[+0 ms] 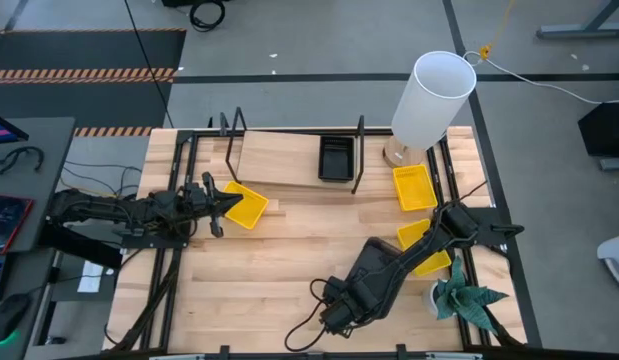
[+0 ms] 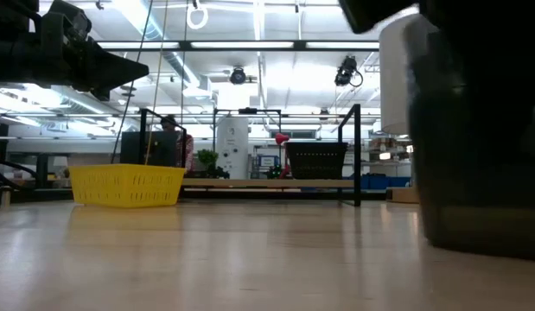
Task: Stack baskets on shelf by color
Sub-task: Put the stacked light black bins on the shelf
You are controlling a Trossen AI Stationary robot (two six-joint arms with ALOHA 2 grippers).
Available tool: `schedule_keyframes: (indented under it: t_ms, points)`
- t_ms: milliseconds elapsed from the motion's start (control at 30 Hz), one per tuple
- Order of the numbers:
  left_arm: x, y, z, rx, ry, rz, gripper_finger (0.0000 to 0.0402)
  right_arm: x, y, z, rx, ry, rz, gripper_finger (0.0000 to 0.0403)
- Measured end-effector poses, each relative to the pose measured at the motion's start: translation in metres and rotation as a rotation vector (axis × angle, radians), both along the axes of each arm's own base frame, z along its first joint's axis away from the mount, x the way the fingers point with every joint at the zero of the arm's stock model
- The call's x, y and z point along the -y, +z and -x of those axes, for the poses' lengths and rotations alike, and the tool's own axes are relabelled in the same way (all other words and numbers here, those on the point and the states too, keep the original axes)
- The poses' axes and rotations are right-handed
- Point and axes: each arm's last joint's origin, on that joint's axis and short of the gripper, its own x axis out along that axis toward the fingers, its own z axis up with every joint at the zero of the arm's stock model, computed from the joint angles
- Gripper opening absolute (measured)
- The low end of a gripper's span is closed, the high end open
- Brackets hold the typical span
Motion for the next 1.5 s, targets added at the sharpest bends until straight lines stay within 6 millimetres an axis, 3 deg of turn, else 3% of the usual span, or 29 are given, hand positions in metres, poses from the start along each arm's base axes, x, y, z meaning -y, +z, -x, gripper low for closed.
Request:
schedule_keyframes:
  t_ms: [433,700,967,1200,1500]
  points:
    - [0.0,0.0,0.0,0.0,0.0,0.0,0.0028,0.027,0.037,-0.041,0.223,0.249,0.054,0.0016]
    - [0.0,0.0,0.0,0.0,0.0,0.0,0.0031,0.068,0.054,-0.065,0.269,0.495,0.193,0.0016]
    - [0.0,0.0,0.0,0.0,0.0,0.0,0.0033,0.124,0.092,-0.086,0.322,0.575,0.298,0.0017]
    - [0.0,0.0,0.0,0.0,0.001,0.0,0.0026,0.194,0.126,-0.097,0.355,0.546,0.408,0.0017]
    - [0.0,0.0,0.0,0.0,0.0,0.0,0.0036,0.277,0.139,-0.099,0.378,0.545,0.446,0.0017]
